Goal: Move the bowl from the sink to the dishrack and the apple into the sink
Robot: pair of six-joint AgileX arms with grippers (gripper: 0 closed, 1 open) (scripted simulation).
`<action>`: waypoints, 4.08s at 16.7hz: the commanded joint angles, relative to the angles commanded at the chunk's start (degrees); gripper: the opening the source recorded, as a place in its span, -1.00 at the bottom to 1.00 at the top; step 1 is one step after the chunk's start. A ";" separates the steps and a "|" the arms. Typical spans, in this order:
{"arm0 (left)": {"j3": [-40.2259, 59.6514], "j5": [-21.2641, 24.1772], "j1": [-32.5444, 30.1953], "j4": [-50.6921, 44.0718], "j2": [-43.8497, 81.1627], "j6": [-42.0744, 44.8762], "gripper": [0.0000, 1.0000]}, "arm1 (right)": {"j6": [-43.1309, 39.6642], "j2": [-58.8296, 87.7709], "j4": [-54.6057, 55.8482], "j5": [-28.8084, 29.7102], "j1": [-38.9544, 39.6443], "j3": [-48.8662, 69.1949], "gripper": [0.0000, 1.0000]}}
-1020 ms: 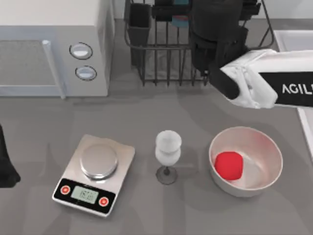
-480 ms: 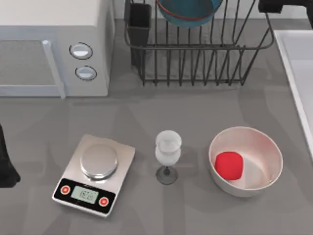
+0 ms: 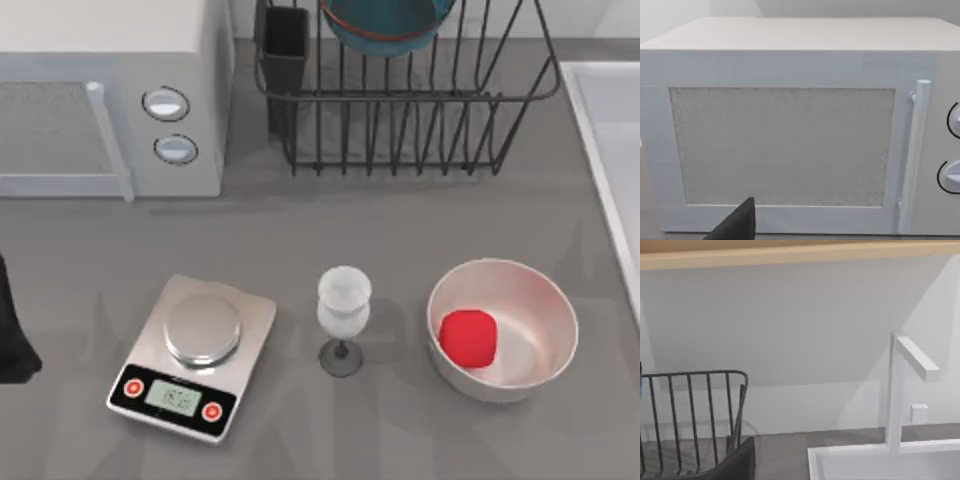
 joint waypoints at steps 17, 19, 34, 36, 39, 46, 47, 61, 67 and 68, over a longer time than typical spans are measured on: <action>0.00 0.00 0.00 0.00 0.00 0.00 1.00 | -2.85 -29.09 -7.02 -12.33 -9.24 -22.35 1.00; 0.00 0.00 0.00 0.00 0.00 0.00 1.00 | -2.85 -29.09 -7.02 -12.33 -9.24 -22.35 1.00; 0.00 0.00 0.00 0.00 0.00 0.00 1.00 | -2.85 -29.09 -7.02 -12.33 -9.24 -22.35 1.00; 0.00 0.00 0.00 0.00 0.00 0.00 1.00 | -2.85 -29.07 -7.02 -12.32 -9.24 -22.33 1.00; 0.00 0.00 0.00 0.00 0.00 0.00 1.00 | -2.13 -27.35 -8.24 -12.28 -8.39 -21.02 1.00; 0.00 0.00 0.00 0.00 0.00 0.00 1.00 | 6.88 -5.26 -22.51 -12.28 1.96 -3.41 1.00; 0.00 0.00 0.00 0.00 0.00 0.00 1.00 | 8.72 -0.46 -25.44 -12.31 3.96 0.37 1.00; 0.00 0.00 0.00 0.00 0.00 0.00 1.00 | 31.47 69.30 -66.38 -12.24 24.84 50.83 1.00; 0.00 0.00 0.00 0.00 0.00 0.00 1.00 | 33.75 76.22 -70.55 -12.30 26.54 56.50 1.00; 0.00 0.00 0.00 0.00 0.00 0.00 1.00 | 33.75 76.22 -70.55 -12.30 26.54 56.50 1.00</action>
